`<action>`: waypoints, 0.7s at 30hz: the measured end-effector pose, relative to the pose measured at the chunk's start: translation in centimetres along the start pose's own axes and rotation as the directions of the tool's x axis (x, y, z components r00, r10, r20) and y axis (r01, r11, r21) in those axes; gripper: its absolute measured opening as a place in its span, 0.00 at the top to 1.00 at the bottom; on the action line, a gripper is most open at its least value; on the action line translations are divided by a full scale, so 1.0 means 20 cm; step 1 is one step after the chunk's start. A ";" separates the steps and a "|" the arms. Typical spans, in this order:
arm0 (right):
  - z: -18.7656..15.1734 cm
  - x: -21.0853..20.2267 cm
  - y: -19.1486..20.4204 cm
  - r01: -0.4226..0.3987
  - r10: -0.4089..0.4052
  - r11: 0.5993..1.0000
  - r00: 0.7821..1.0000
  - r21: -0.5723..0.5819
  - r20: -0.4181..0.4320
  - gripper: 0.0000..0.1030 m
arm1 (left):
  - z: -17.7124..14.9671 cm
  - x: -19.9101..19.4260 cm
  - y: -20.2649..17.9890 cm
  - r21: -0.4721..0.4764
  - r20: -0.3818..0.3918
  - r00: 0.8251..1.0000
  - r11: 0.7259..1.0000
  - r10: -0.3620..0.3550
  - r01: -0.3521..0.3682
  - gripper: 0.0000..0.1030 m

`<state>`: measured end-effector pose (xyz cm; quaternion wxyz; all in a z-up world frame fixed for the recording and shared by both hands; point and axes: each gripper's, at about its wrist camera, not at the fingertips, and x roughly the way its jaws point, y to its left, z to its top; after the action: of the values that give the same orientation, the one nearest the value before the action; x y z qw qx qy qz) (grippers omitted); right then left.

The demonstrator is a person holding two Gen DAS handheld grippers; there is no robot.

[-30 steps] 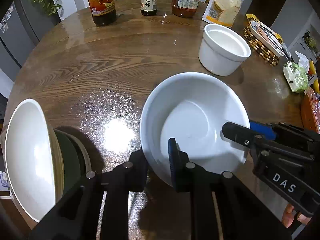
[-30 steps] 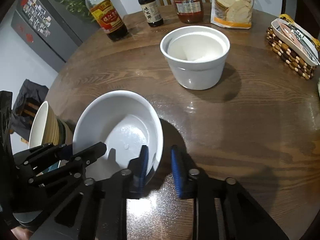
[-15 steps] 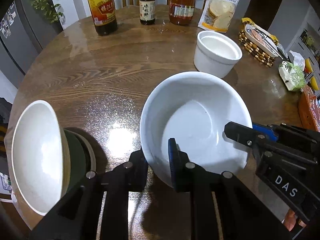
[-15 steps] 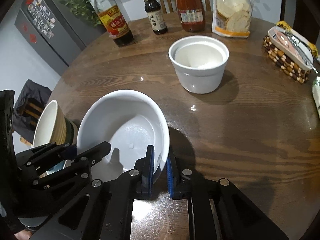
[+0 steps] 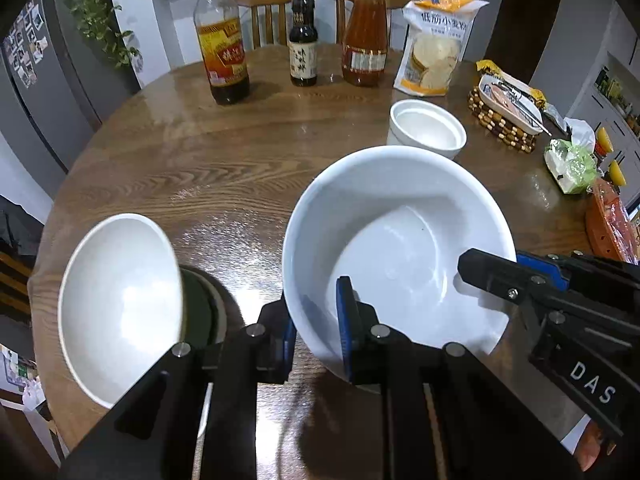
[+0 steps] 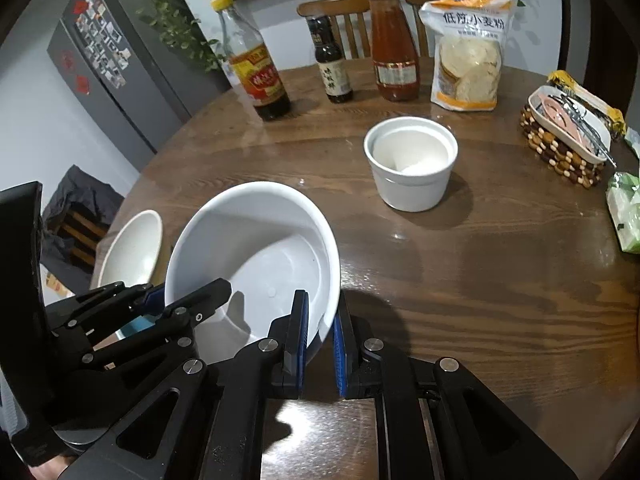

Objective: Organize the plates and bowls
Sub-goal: 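Carry the smaller white bowl with the left gripper toward the stacked large bowl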

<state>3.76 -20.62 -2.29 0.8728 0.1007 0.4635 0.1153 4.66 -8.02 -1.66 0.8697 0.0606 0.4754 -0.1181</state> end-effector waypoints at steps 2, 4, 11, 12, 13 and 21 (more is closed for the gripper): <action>0.00 -0.02 0.02 -0.006 0.006 1.000 1.000 -0.004 0.009 0.87 | 0.00 -0.03 0.02 -0.001 0.011 1.000 1.000 0.004 -0.004 0.83; 0.01 -0.02 0.05 -0.009 0.009 1.000 1.000 -0.009 0.016 0.87 | 0.00 -0.05 0.04 -0.005 0.025 1.000 1.000 0.011 -0.011 0.83; 0.01 -0.06 0.15 -0.010 0.012 0.999 0.999 -0.038 0.040 0.87 | -0.02 -0.13 0.11 -0.020 0.062 0.998 1.000 0.024 -0.023 0.83; 0.01 -0.06 0.16 -0.011 0.012 0.999 0.999 -0.040 0.042 0.87 | -0.02 -0.13 0.12 -0.022 0.067 0.997 0.999 0.026 -0.024 0.83; 0.02 -0.06 0.18 -0.010 0.012 0.999 0.999 -0.046 0.044 0.87 | -0.02 -0.14 0.13 -0.024 0.071 0.997 0.999 0.028 -0.026 0.83; 0.02 -0.07 0.29 -0.016 0.020 0.998 0.998 -0.069 0.055 0.87 | -0.04 -0.20 0.23 -0.038 0.095 0.994 0.998 0.044 -0.041 0.83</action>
<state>2.76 -15.44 0.67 0.8873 0.0781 0.4338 0.1359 3.14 -2.87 1.19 0.8948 0.0491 0.4338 -0.0937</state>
